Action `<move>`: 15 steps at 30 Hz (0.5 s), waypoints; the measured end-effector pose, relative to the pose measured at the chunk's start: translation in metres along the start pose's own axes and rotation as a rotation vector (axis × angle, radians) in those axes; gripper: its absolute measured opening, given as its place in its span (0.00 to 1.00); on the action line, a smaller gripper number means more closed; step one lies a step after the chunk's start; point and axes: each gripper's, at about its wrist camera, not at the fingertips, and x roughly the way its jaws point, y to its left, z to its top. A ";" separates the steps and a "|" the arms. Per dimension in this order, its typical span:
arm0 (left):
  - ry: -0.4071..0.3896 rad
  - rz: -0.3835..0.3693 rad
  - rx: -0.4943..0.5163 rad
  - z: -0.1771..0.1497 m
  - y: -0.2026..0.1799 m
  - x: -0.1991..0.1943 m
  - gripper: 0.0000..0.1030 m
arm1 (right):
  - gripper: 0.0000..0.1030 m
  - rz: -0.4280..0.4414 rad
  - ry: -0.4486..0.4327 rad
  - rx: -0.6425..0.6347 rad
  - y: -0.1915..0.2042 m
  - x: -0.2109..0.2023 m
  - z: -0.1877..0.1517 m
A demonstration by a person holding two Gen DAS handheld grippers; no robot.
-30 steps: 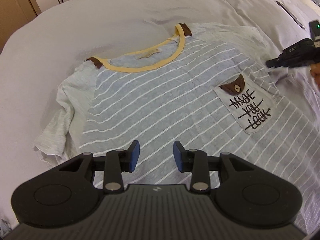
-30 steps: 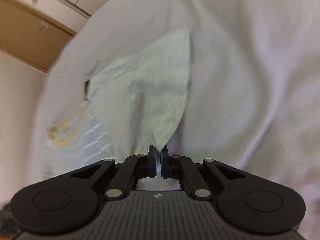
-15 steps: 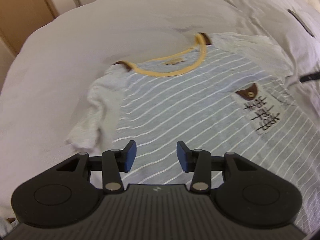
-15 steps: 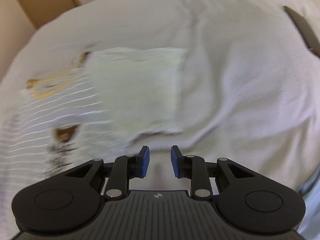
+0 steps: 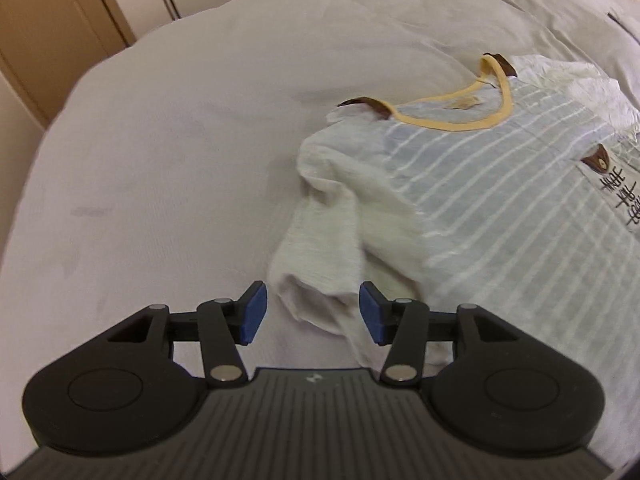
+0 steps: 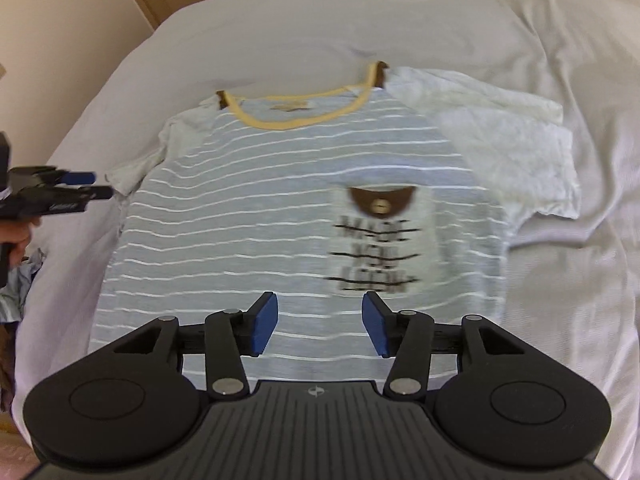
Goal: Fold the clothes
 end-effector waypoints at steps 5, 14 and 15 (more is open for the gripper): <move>-0.031 -0.136 0.086 -0.003 0.031 0.014 0.43 | 0.51 -0.052 0.017 0.047 0.063 0.001 -0.011; -0.039 -0.234 0.014 -0.020 0.059 0.031 0.39 | 0.58 -0.034 0.017 0.069 0.153 0.032 -0.008; -0.041 -0.236 -0.056 -0.020 0.063 0.035 0.39 | 0.59 -0.031 0.015 0.071 0.159 0.035 -0.007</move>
